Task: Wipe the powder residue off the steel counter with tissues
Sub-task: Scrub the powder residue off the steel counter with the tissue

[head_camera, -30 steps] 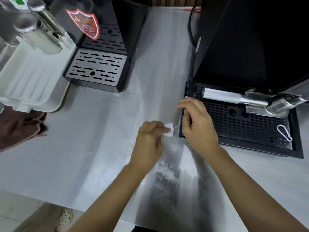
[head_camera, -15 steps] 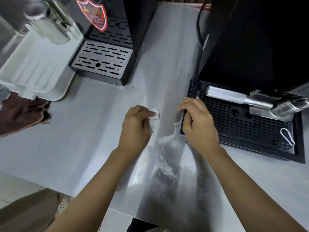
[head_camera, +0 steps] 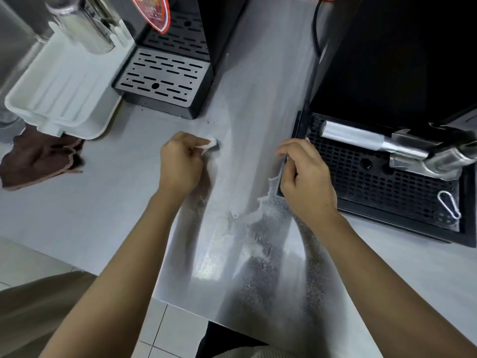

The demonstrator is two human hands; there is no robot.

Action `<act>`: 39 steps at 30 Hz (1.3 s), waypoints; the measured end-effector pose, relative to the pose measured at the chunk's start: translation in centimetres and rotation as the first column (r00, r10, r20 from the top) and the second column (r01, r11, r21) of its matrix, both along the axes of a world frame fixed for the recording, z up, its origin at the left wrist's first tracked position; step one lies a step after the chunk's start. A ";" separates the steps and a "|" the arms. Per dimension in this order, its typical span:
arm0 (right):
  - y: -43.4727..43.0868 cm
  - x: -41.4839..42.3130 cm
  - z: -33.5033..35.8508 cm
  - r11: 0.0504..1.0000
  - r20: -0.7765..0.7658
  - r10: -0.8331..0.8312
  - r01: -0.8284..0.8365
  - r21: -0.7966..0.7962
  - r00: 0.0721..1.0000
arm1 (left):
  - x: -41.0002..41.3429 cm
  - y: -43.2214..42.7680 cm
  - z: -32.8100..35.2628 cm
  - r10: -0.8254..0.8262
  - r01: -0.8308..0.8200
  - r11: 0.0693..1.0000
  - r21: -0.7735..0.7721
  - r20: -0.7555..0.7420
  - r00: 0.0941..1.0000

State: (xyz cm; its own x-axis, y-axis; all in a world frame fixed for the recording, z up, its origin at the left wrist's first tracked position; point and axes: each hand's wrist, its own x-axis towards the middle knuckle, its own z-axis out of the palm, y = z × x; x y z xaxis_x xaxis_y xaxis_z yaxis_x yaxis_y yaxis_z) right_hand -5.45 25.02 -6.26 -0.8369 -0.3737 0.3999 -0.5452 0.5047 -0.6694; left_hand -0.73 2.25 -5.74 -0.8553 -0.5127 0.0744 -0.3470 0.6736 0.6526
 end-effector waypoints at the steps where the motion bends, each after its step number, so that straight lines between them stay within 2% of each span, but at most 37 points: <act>1: 0.1 0.1 0.0 1.000 0.006 0.004 -0.004 -0.003 1.000 | 0.6 0.5 -0.3 -0.019 0.019 0.999 -0.042 -0.003 1.000; 3: 0.0 0.1 0.0 1.000 0.015 0.003 -0.002 -0.003 1.000 | 2.6 2.2 -0.4 -0.059 0.056 0.995 -0.085 -0.031 0.998; 6: 0.1 0.1 0.0 1.000 0.025 0.008 -0.007 -0.013 1.000 | 7.3 6.3 0.1 -0.098 0.095 0.994 -0.058 -0.058 0.993; 10: 0.2 0.1 0.0 1.000 0.027 0.013 -0.013 -0.018 1.000 | 11.3 9.7 0.7 -0.175 0.175 0.979 0.103 -0.009 0.984; 12: 0.2 0.1 0.1 1.000 0.024 0.020 -0.019 -0.017 1.000 | 10.3 8.2 1.4 -0.065 0.063 0.959 0.276 -0.004 0.998; 13: 0.2 0.1 0.1 1.000 0.026 0.026 -0.025 -0.017 0.999 | 9.4 6.8 1.5 0.037 -0.030 0.949 0.313 -0.016 0.999; 14: 0.3 0.1 0.2 0.999 0.027 0.032 -0.032 -0.018 0.999 | 8.3 5.2 1.7 0.131 -0.116 0.951 0.285 -0.034 0.991; 16: 0.3 0.0 0.2 0.999 0.024 0.038 -0.038 -0.023 0.999 | 6.5 2.0 1.4 0.203 -0.194 0.972 0.133 -0.053 0.978; 18: 0.4 0.1 0.1 0.999 0.016 0.047 -0.047 -0.027 0.999 | 5.9 0.6 0.6 0.166 -0.167 0.985 -0.046 -0.018 0.986; 20: 0.5 0.1 0.1 0.998 0.009 0.050 -0.050 -0.023 0.999 | 6.8 1.3 -0.3 0.085 -0.084 0.987 -0.140 -0.001 0.996; 24: 0.5 0.3 0.1 0.998 0.014 0.057 -0.057 0.000 0.998 | 10.7 5.9 -0.5 0.016 -0.019 0.993 -0.113 -0.030 0.999; 28: 0.6 0.2 0.3 0.998 0.013 0.068 -0.068 0.011 0.998 | 13.8 10.1 0.7 -0.118 0.117 0.992 0.053 0.024 0.993; 30: 0.6 0.2 0.4 0.997 0.006 0.074 -0.074 0.022 0.997 | 13.5 9.2 1.6 -0.064 0.058 0.979 0.198 0.022 0.998; 31: 0.6 0.2 0.4 0.996 0.010 0.079 -0.079 0.029 0.997 | 13.0 7.8 1.8 0.026 -0.026 0.973 0.231 0.003 1.000; 33: 0.6 0.2 0.4 0.995 0.023 0.086 -0.087 0.042 0.996 | 12.0 4.2 1.8 0.199 -0.193 0.970 0.147 -0.027 0.980; 35: 0.6 0.2 0.4 0.995 0.026 0.086 -0.087 0.057 0.996 | 11.4 1.3 1.3 0.256 -0.256 0.967 0.012 -0.021 0.967; 39: 0.6 0.2 0.4 0.994 0.027 0.091 -0.092 0.063 0.996 | 12.1 2.3 0.1 0.099 -0.091 0.982 -0.165 0.044 0.994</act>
State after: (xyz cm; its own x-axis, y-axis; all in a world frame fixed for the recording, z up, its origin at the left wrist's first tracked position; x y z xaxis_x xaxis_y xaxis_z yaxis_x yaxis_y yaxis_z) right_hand -5.23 25.67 -5.83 -0.8071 -0.4732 0.3530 -0.5752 0.4954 -0.6510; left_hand 11.36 4.54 -5.68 -0.8081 -0.5766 0.1203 -0.4450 0.7314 0.5168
